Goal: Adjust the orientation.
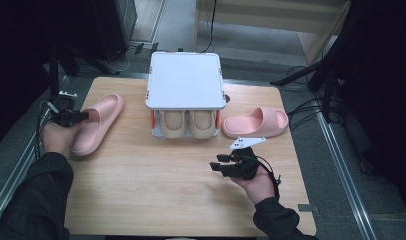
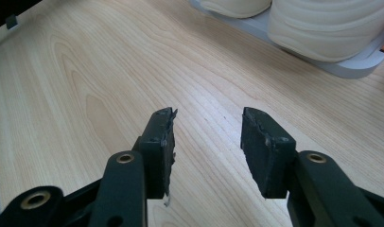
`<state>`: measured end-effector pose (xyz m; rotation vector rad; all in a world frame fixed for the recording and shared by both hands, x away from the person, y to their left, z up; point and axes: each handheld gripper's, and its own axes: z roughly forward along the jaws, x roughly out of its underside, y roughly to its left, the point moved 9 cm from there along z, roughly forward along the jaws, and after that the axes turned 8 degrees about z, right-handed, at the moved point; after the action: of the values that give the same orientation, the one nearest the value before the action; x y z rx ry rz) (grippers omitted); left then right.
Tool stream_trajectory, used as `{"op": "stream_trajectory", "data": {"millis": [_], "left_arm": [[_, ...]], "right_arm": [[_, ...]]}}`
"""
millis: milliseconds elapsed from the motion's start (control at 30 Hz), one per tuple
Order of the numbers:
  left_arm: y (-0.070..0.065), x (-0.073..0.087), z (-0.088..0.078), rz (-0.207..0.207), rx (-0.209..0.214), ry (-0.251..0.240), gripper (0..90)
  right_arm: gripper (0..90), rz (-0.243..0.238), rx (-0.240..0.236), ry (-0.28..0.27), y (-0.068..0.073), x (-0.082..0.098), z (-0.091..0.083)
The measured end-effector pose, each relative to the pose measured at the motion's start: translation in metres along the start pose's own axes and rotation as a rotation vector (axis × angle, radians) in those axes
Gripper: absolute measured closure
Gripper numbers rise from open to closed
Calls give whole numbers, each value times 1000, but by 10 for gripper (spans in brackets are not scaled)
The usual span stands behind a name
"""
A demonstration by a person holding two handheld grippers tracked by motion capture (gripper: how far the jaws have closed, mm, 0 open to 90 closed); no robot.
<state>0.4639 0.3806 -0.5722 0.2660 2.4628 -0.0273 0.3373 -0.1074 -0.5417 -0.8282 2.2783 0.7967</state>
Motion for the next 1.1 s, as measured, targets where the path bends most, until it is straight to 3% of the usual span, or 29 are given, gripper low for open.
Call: {"op": "stream_trajectory", "data": {"millis": [67, 167, 267, 433, 767, 1100], "left_arm": [[-2, 2, -3, 27, 6, 13, 826], [-8, 1, -12, 32, 38, -6, 834], [-19, -1, -25, 88, 59, -3, 836], [-45, -2, -51, 147, 113, -17, 836], [-101, 11, -91, 275, 214, -52, 835], [-167, 23, -101, 362, 316, -53, 831]], "right_arm": [[554, 5, 4, 2, -1, 0, 0], [554, 10, 7, -3, -2, 0, -1], [554, 13, 7, -9, -4, -1, -1], [554, 14, 7, -15, -4, -3, -1], [555, 6, 7, -20, -5, -8, 1], [555, -3, 1, -17, -2, -12, 4]]}}
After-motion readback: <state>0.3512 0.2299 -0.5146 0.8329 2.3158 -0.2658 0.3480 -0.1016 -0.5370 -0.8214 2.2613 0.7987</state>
